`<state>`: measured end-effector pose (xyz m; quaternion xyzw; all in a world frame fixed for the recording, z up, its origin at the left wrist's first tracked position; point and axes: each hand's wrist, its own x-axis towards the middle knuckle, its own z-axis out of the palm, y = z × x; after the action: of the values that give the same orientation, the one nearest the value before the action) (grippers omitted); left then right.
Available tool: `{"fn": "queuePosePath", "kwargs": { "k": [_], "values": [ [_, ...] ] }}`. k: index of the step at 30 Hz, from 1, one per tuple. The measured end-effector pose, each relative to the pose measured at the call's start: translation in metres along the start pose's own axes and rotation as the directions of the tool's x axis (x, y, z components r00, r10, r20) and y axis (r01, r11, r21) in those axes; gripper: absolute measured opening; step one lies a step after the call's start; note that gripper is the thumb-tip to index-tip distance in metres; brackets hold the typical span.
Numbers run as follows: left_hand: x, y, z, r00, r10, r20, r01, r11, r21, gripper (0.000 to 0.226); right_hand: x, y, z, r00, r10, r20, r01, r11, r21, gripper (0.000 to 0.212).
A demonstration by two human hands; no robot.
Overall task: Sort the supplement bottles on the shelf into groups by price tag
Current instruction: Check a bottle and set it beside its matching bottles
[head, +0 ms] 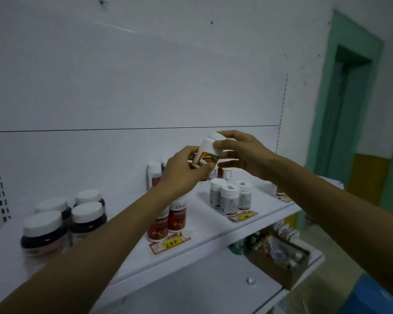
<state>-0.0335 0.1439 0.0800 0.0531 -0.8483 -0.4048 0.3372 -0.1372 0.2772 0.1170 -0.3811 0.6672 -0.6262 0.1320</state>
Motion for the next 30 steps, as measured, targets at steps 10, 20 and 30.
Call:
{"fn": "queuePosePath", "kwargs": {
  "k": [10, 20, 30],
  "values": [
    [-0.046, 0.063, 0.125, 0.999, -0.035, 0.000, 0.035, 0.997, -0.076, 0.054, -0.084, 0.015, -0.119, 1.000, 0.028, 0.005, -0.028, 0.999, -0.042, 0.022],
    [-0.074, 0.056, 0.185, 0.972, -0.234, 0.009, 0.229, 0.943, -0.243, 0.056, -0.097, 0.068, -0.147, 0.987, 0.156, 0.034, -0.156, 0.988, -0.006, 0.030],
    [-0.025, 0.019, 0.234, 0.965, -0.247, 0.087, 0.262, 0.898, -0.354, 0.057, -0.055, 0.107, -0.183, 0.984, 0.171, -0.042, -0.175, 0.977, -0.124, 0.034]
  ]
}}
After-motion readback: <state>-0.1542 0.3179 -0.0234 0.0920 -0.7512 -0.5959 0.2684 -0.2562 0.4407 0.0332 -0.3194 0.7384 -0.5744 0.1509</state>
